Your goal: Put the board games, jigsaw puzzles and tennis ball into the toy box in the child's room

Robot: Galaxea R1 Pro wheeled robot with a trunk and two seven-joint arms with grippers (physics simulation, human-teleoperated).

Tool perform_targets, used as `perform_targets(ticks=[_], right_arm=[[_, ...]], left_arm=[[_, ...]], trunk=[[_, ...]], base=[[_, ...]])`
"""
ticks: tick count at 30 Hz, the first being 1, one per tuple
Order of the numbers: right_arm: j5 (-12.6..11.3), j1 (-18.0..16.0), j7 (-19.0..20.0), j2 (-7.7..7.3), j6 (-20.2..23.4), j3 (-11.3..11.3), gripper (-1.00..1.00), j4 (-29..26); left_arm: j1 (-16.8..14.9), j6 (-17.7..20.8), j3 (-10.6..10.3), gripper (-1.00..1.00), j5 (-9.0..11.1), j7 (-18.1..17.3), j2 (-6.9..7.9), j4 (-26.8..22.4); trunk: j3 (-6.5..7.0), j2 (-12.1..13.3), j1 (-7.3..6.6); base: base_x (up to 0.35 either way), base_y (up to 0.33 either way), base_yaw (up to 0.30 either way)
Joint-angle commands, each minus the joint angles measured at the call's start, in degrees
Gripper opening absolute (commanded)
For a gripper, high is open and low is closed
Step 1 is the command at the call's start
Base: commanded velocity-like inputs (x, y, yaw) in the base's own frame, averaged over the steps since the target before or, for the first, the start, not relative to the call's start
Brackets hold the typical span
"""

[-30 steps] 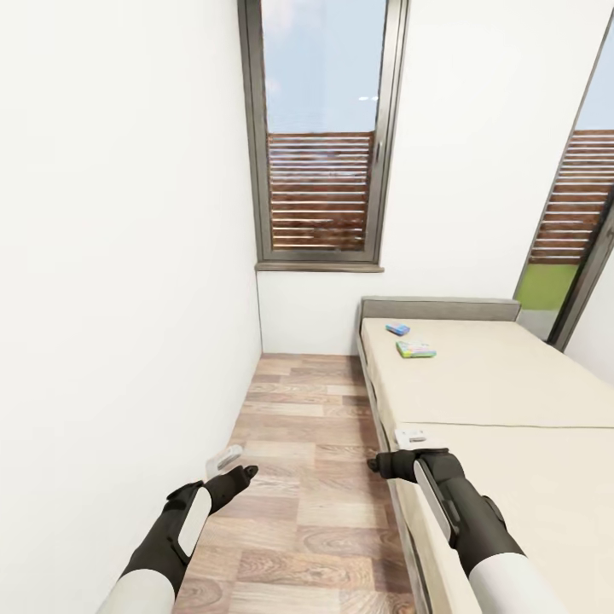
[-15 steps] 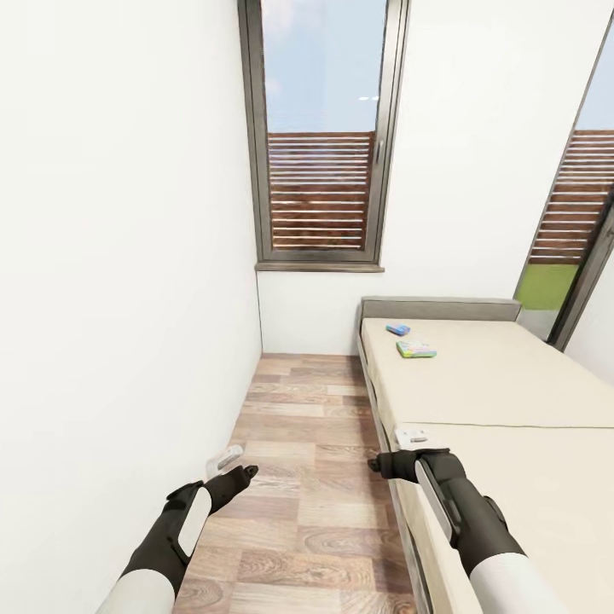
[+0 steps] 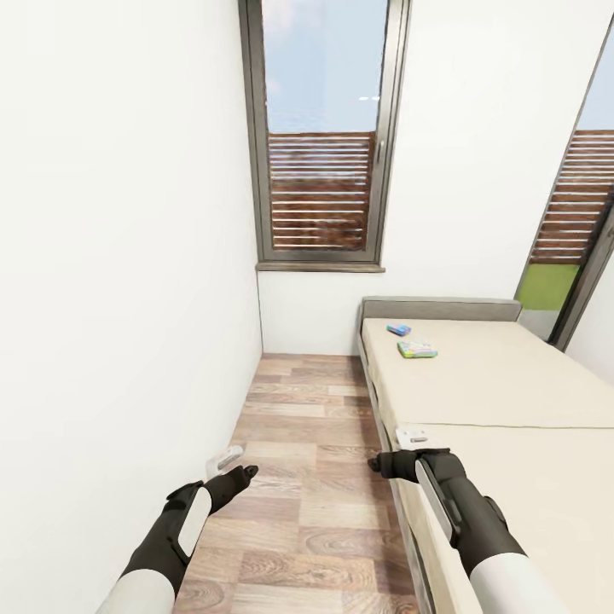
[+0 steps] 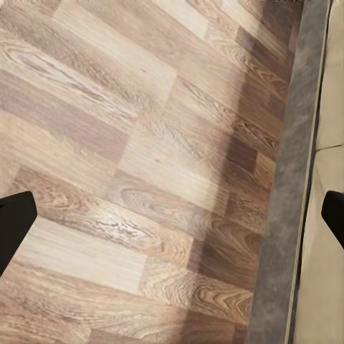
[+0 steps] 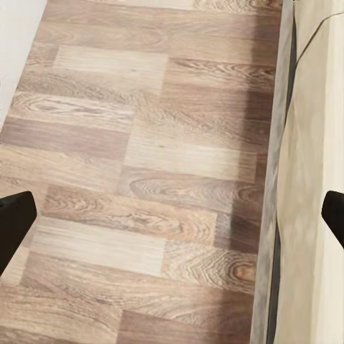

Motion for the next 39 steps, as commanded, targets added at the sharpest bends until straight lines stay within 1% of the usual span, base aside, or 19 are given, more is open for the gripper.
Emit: perform_targets(ticks=[1, 7, 17, 39], right_arm=[[0.0, 0.0, 0.1, -0.05, 0.3, 0.1, 1.0, -0.1], [-0.1, -0.1, 0.0, 0.03, 0.3, 0.1, 1.0, -0.1], [-0.1, -0.1, -0.1, 0.05, 0.3, 0.1, 1.0, -0.2], [0.0, -0.1, -0.1, 0.04, 0.3, 0.1, 1.0, -0.2]], left_arm=[[0.0, 0.4, 0.3, 1.0, 0.2, -0.2, -0.07, -0.1], [0.0, 0.4, 0.3, 1.0, 0.2, -0.2, -0.07, -0.1], [0.0, 0.4, 0.3, 1.0, 0.2, -0.2, -0.07, -0.1], [0.0, 0.4, 0.3, 1.0, 0.2, -0.2, -0.07, -0.1]], trunk=[[-0.06, 0.0, 0.01], [-0.06, 0.0, 0.01], [-0.06, 0.0, 0.01], [-0.06, 0.0, 0.01]], base=[[0.074, 0.139, -0.019], [0.078, 0.129, -0.104], [0.016, 0.025, -0.108], [0.002, 0.003, -0.015]])
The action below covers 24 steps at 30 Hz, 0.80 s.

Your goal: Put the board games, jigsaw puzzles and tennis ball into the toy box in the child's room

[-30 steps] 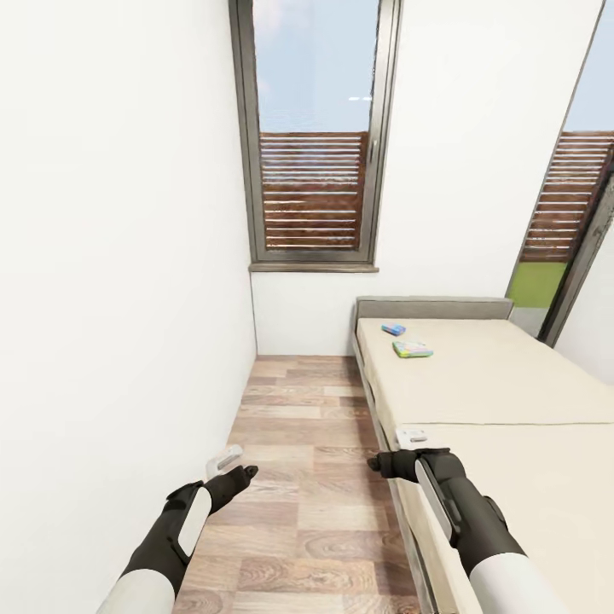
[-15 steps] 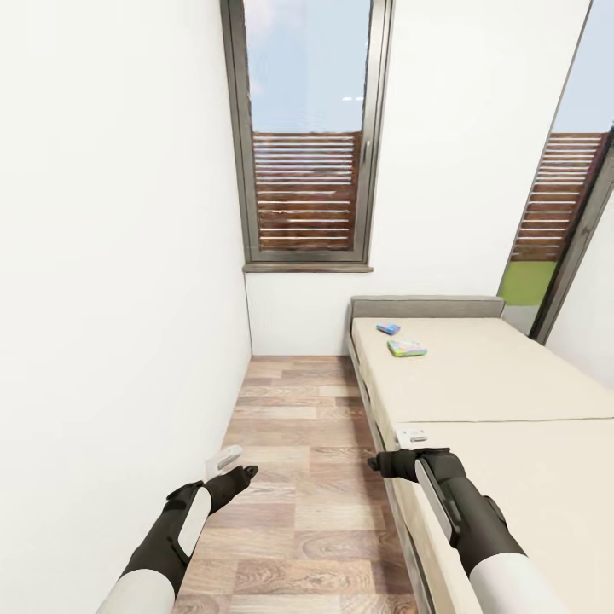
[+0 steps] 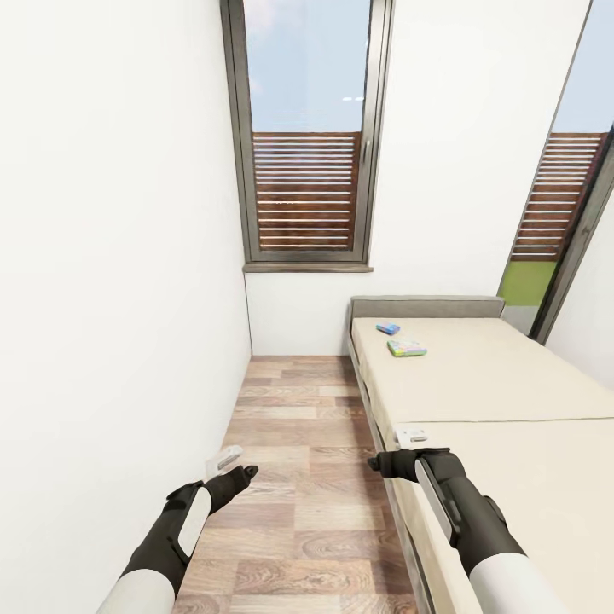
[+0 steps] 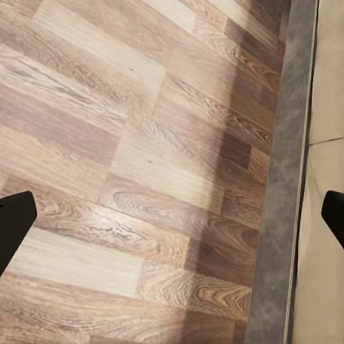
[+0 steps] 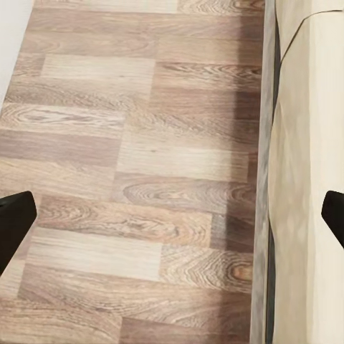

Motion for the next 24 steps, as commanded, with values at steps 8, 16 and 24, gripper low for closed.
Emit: perform_targets(ticks=[8, 16, 24], right_arm=[[0.0, 0.0, 0.1, -0.03, 0.2, 0.1, 1.0, -0.1], [0.0, 0.0, 0.1, -0.03, 0.2, 0.2, 1.0, -0.1], [0.0, 0.0, 0.1, -0.03, 0.2, 0.1, 1.0, -0.1]], left_arm=[[0.0, 0.4, 0.4, 1.0, 0.2, -0.2, -0.02, -0.1], [0.0, 0.4, 0.3, 1.0, 0.2, -0.2, -0.01, -0.1], [0.0, 0.4, 0.3, 1.0, 0.2, -0.2, -0.01, -0.1]], trunk=[[-0.06, 0.0, 0.0], [-0.06, 0.0, 0.0], [-0.06, 0.0, 0.0]], base=[[0.001, 0.0, -0.001], [0.063, 0.042, 0.0], [0.135, 0.097, 0.0]])
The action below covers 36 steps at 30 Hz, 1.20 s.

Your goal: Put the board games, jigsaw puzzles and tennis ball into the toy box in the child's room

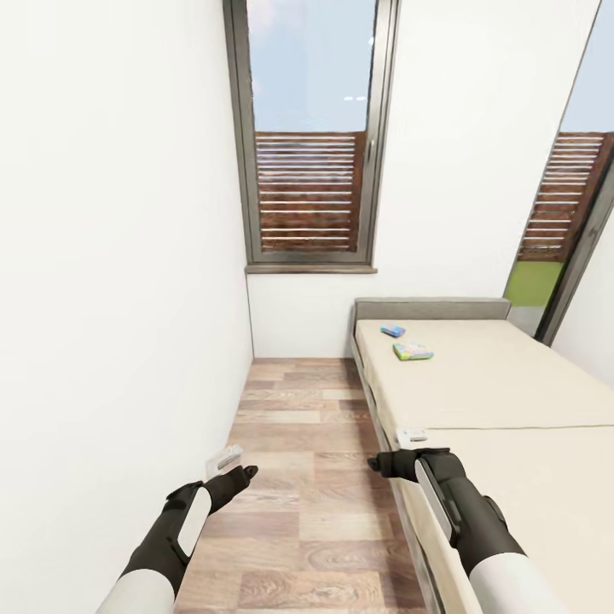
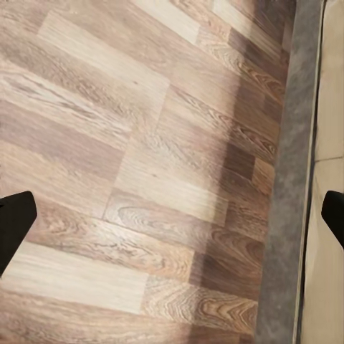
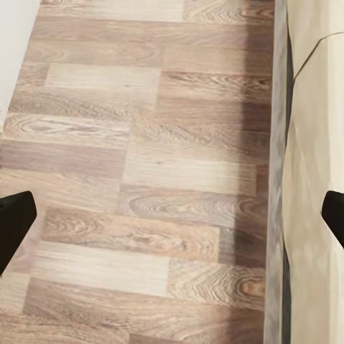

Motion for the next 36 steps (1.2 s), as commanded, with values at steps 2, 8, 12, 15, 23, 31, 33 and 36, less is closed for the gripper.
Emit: perform_targets(ticks=[2, 8, 12, 15, 23, 31, 33, 36], right_arm=[[0.0, 0.0, 0.1, -0.06, 0.3, 0.1, 1.0, -0.1], [0.0, 0.0, 0.1, -0.05, 0.3, 0.0, 1.0, -0.1], [0.0, 0.0, 0.1, -0.05, 0.3, 0.0, 1.0, -0.1], [0.0, 0.0, 0.1, -0.04, 0.3, 0.1, 1.0, -0.1], [0.0, 0.0, 0.1, -0.09, 0.3, 0.0, 1.0, -0.1], [0.0, 0.0, 0.1, -0.12, 0.3, 0.0, 1.0, -0.1], [0.0, 0.0, 0.1, -0.12, 0.3, 0.0, 1.0, -0.1], [0.0, 0.0, 0.1, -0.12, 0.3, 0.0, 1.0, -0.1]], left_arm=[[0.0, 0.4, 0.3, 1.0, 0.2, -0.2, -0.1, -0.1], [0.0, 0.4, 0.3, 1.0, 0.2, -0.2, -0.13, -0.1], [0.0, 0.4, 0.3, 1.0, 0.2, -0.2, -0.13, -0.2], [0.0, 0.4, 0.3, 1.0, 0.2, -0.2, -0.14, -0.2], [0.0, 0.4, 0.3, 1.0, 0.2, -0.2, -0.14, -0.2], [0.0, 0.4, 0.3, 1.0, 0.2, -0.2, -0.14, -0.3], [0.0, 0.4, 0.3, 1.0, 0.2, -0.2, -0.13, -0.3], [0.0, 0.4, 0.3, 1.0, 0.2, -0.2, -0.1, -0.3]], trunk=[[-0.06, 0.0, 0.01], [-0.06, 0.0, 0.01], [-0.06, 0.0, 0.01], [-0.06, 0.0, 0.01], [-0.06, 0.0, 0.01], [-0.06, 0.0, 0.01], [-0.06, 0.0, 0.01], [-0.06, 0.0, 0.01]], base=[[0.068, 0.048, 0.0], [0.04, 0.029, 0.0], [0.019, 0.013, 0.0], [0.012, 0.008, 0.0], [0.007, 0.004, 0.0], [0.072, 0.001, 0.0], [0.139, 0.001, 0.0], [0.169, 0.0, 0.0]])
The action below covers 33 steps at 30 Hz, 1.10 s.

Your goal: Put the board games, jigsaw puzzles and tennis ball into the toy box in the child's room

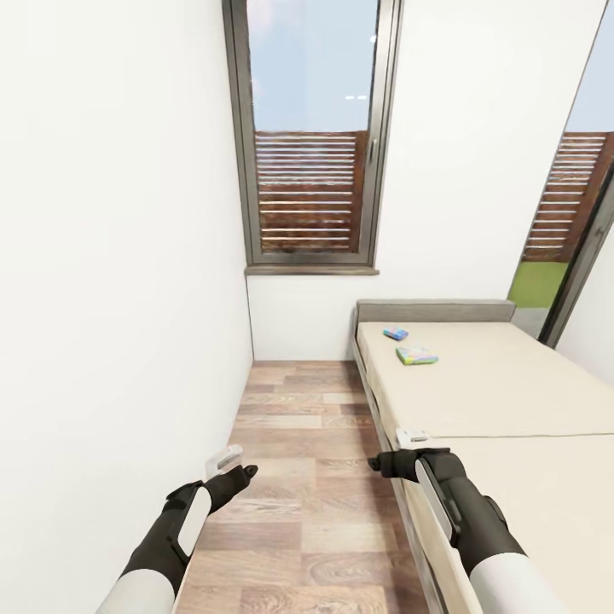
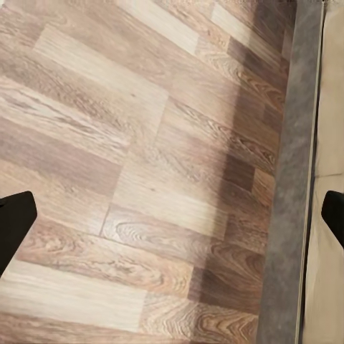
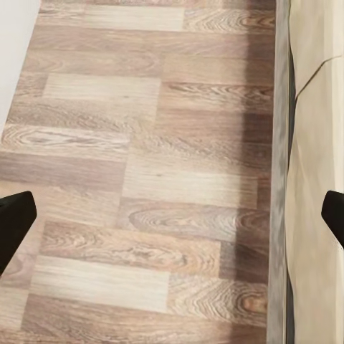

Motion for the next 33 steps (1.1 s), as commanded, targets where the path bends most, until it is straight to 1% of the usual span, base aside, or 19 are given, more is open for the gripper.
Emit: perform_targets(ticks=[1, 13, 33], right_arm=[[0.0, 0.0, 0.1, -0.05, 0.3, 0.1, 1.0, -0.1], [0.0, 0.0, 0.1, -0.05, 0.3, 0.1, 1.0, -0.1], [0.0, 0.0, 0.0, -0.05, 0.3, 0.1, 1.0, -0.2]], left_arm=[[0.0, 0.4, 0.3, 1.0, 0.2, -0.2, -0.07, -0.1], [0.0, 0.4, 0.3, 1.0, 0.2, -0.2, -0.04, -0.1], [0.0, 0.5, 0.3, 1.0, 0.2, -0.3, -0.03, -0.2]], trunk=[[-0.06, 0.0, 0.02], [-0.06, 0.0, 0.02], [-0.06, 0.0, 0.02]], base=[[0.193, 0.0, 0.0], [0.238, 0.0, 0.0], [0.296, 0.0, 0.0]])
